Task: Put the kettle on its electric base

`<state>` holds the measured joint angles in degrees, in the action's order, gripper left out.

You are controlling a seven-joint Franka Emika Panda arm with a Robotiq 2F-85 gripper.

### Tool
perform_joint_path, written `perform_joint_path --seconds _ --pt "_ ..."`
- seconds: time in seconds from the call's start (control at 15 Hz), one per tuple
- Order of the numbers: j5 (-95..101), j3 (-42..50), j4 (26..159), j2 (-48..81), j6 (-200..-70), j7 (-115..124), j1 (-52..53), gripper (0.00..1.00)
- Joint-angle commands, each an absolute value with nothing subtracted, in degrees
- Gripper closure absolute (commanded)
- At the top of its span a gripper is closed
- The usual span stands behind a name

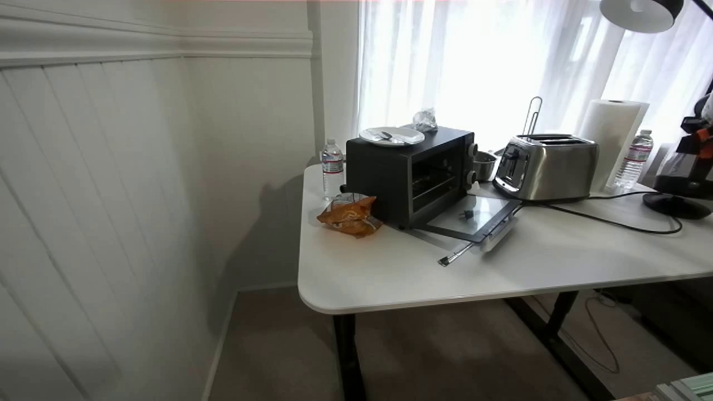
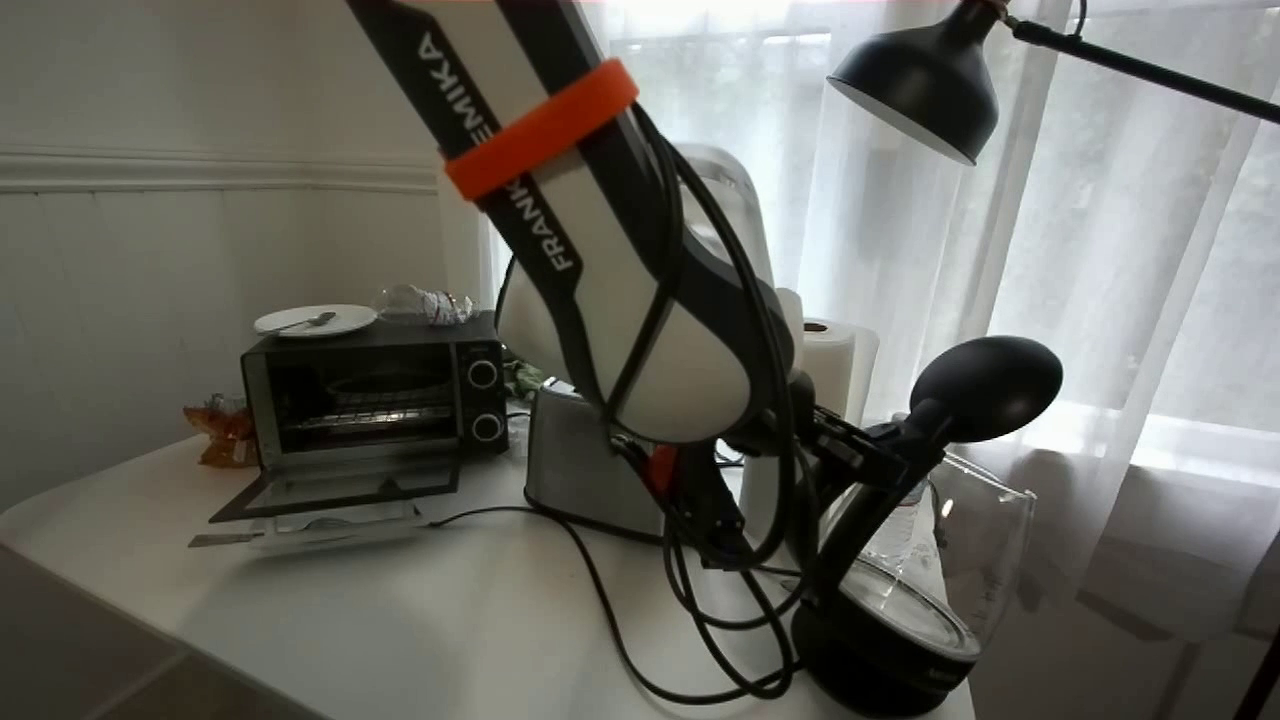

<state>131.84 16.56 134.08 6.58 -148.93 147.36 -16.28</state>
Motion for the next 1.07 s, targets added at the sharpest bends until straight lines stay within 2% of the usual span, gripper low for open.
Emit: perform_joint_path --seconds 0.0,1.0 --pt "135.9 15.3 133.9 4.8 -147.9 149.1 -17.5 0.82" --pt "140.8 15.0 134.5 6.1 -150.1 146.6 -18.2 0.82"
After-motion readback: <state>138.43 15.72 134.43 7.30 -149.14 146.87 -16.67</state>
